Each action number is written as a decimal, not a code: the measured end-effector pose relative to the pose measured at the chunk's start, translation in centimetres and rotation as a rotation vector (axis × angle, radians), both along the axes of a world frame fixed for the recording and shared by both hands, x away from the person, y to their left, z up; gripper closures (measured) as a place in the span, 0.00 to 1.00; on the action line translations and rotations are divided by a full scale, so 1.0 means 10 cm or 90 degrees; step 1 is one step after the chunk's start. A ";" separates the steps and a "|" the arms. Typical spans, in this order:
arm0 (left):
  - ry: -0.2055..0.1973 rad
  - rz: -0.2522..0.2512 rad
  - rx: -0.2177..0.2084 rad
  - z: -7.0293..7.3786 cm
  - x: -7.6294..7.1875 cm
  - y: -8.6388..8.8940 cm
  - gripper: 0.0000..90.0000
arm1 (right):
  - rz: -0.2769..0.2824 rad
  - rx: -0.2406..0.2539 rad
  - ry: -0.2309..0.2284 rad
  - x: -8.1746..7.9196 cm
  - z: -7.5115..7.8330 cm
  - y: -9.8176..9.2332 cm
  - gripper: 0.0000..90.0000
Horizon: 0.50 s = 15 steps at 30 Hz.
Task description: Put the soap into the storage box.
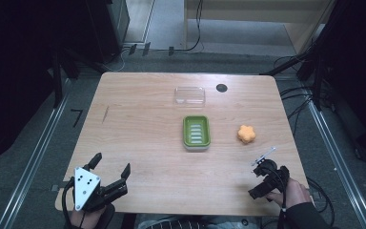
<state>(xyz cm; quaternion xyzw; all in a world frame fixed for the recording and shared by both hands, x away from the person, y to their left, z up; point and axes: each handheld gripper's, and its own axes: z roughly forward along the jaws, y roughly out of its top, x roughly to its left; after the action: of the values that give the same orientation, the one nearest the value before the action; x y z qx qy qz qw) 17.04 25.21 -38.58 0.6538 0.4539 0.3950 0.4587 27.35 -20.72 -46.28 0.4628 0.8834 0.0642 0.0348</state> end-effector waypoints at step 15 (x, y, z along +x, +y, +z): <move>-0.001 -0.006 0.004 0.00 0.02 -0.02 0.15 | 0.001 -0.003 -0.013 -0.02 0.01 0.00 0.05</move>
<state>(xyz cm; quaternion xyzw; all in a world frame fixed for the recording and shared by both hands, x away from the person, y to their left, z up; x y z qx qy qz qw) 17.20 25.03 -38.58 0.6570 0.4492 0.3949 0.4590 27.10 -20.74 -46.17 0.4615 0.8835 0.0670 0.0448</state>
